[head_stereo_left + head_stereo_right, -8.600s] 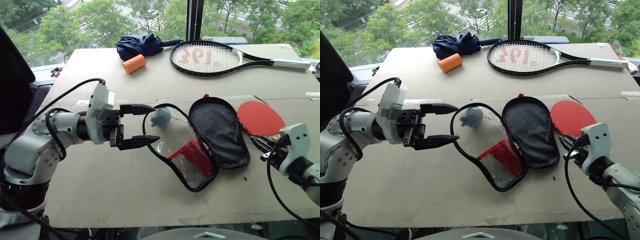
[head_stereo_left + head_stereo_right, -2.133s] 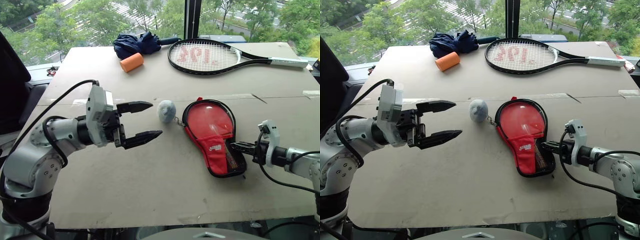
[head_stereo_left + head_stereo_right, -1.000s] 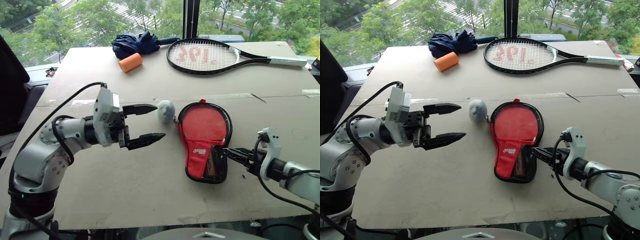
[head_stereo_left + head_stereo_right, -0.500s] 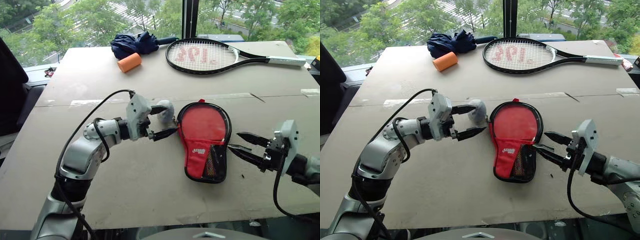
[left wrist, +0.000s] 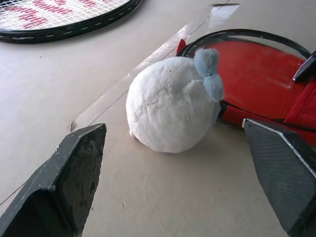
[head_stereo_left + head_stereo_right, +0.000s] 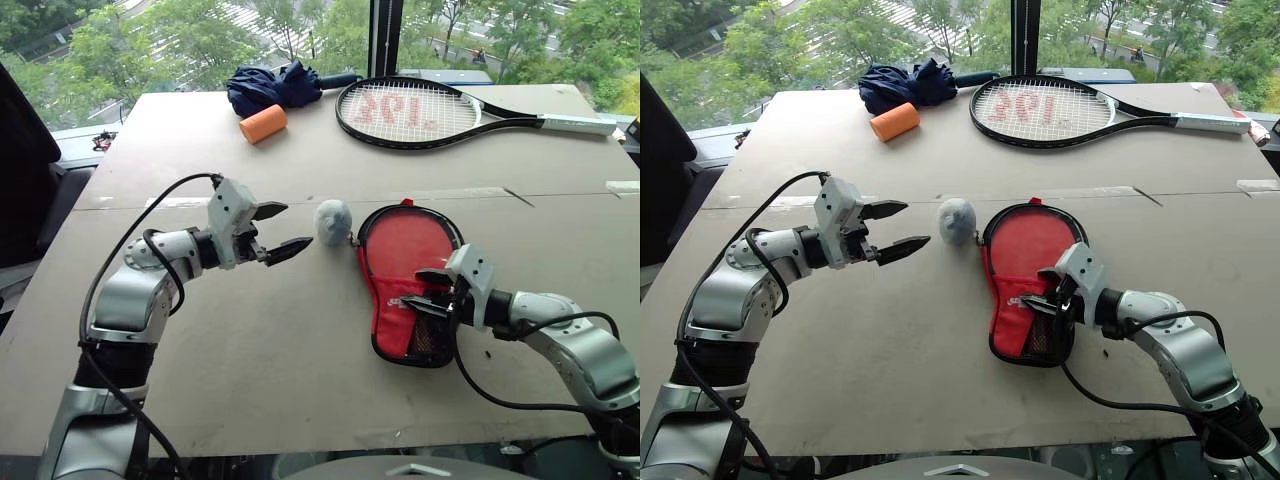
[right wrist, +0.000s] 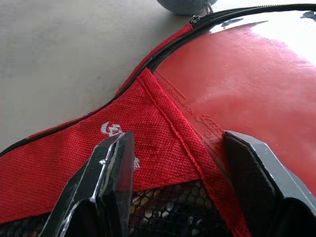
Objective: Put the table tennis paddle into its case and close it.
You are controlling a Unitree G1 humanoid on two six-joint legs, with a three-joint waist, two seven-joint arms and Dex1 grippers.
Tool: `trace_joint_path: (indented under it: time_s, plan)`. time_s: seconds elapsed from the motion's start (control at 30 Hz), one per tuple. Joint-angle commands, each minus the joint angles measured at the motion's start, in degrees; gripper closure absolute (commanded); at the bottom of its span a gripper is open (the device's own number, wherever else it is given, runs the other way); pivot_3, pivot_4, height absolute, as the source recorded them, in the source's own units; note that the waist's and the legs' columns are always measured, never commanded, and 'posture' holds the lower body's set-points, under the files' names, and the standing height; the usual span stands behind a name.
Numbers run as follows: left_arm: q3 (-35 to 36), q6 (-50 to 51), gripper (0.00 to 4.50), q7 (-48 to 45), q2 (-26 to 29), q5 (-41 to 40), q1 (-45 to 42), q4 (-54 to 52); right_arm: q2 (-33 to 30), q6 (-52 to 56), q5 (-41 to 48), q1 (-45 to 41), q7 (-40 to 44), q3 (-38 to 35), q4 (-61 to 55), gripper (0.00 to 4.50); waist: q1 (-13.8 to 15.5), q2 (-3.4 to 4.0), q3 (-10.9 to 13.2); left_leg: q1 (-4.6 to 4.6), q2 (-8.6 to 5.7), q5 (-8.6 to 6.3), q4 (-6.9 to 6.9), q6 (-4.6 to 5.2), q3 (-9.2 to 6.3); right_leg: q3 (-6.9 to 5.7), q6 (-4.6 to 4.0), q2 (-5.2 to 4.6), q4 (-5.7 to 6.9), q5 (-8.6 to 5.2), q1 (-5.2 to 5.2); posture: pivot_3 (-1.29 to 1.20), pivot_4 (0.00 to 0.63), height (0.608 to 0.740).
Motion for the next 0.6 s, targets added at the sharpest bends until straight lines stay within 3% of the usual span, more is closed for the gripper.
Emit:
trace_joint_path:
  time_s: [0.03,0.23,0.37,0.6]
  plan:
    - [-1.85,-0.37,0.0,0.88,-1.73,2.57,-4.1,4.28,-0.11,3.31,-0.81,0.53,-0.55,1.66,1.2,1.69,0.07,-0.05,-0.03,0.0,0.0,0.0,0.02,0.0,0.0,-0.01,0.0,-0.01,0.02,0.0,0.01,0.0,0.15,0.74]
    - [-6.52,-5.8,0.0,-0.84,-6.34,8.6,-13.22,18.9,1.66,4.93,-0.95,-0.47,-1.97,1.92,1.4,1.69,-0.06,-0.25,-0.15,0.03,-0.03,0.02,0.06,-0.03,-0.05,-0.06,0.0,0.02,0.08,0.0,0.02,0.0,0.15,0.74]
    - [-10.26,-9.71,0.0,-9.54,-8.99,9.83,-18.35,27.84,2.48,6.61,-0.87,-0.15,-3.08,2.07,0.55,1.69,-0.25,-0.32,-0.22,0.01,-0.03,0.03,0.08,-0.06,-0.08,-0.1,-0.01,0.02,0.08,0.0,0.01,0.0,0.15,0.74]
    - [-11.76,-18.85,0.0,-13.28,-12.35,15.47,-26.83,45.77,3.48,7.72,-1.03,-0.67,-4.27,2.53,0.71,1.69,-0.43,-0.36,-0.24,0.0,-0.04,0.03,0.09,-0.06,-0.06,-0.07,0.0,0.03,0.11,0.0,0.02,0.0,0.15,0.74]
